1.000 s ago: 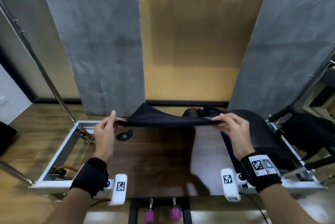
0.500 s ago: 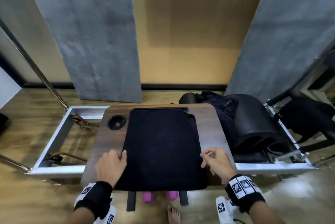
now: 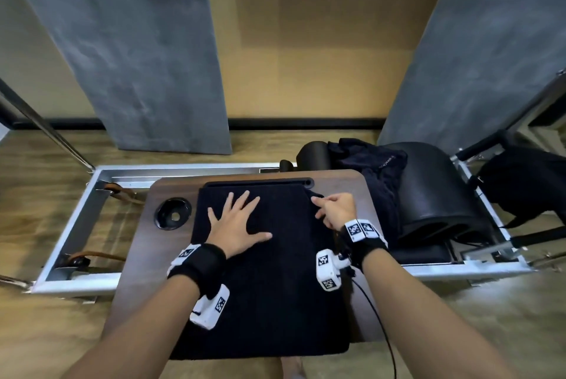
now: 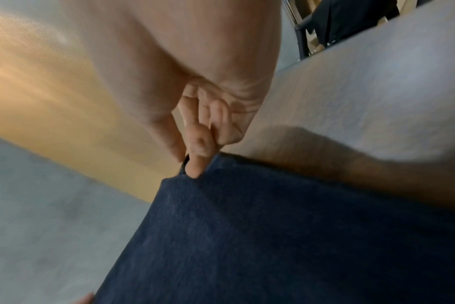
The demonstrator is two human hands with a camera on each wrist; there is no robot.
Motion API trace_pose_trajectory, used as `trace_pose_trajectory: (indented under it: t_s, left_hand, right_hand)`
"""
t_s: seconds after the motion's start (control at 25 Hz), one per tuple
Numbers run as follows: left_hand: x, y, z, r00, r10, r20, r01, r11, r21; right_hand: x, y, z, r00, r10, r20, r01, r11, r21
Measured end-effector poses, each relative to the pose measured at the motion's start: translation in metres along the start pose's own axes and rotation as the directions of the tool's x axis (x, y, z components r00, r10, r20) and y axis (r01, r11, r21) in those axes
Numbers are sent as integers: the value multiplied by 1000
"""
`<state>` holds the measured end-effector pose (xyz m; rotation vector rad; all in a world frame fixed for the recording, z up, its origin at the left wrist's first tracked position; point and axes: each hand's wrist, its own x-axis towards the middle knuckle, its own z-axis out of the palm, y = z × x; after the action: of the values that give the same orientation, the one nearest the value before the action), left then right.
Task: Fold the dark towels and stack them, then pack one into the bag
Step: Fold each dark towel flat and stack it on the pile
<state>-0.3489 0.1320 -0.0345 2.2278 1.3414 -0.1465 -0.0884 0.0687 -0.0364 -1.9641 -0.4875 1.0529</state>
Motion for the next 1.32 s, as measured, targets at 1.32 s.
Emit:
trace_pose_trajectory:
  t_s: [1.32]
  left_hand:
    - [-179,-67,77,937,266,-226,-287,956,-63]
  right_hand:
    - [-182,124,-19,780,-508,366,620,708,-338]
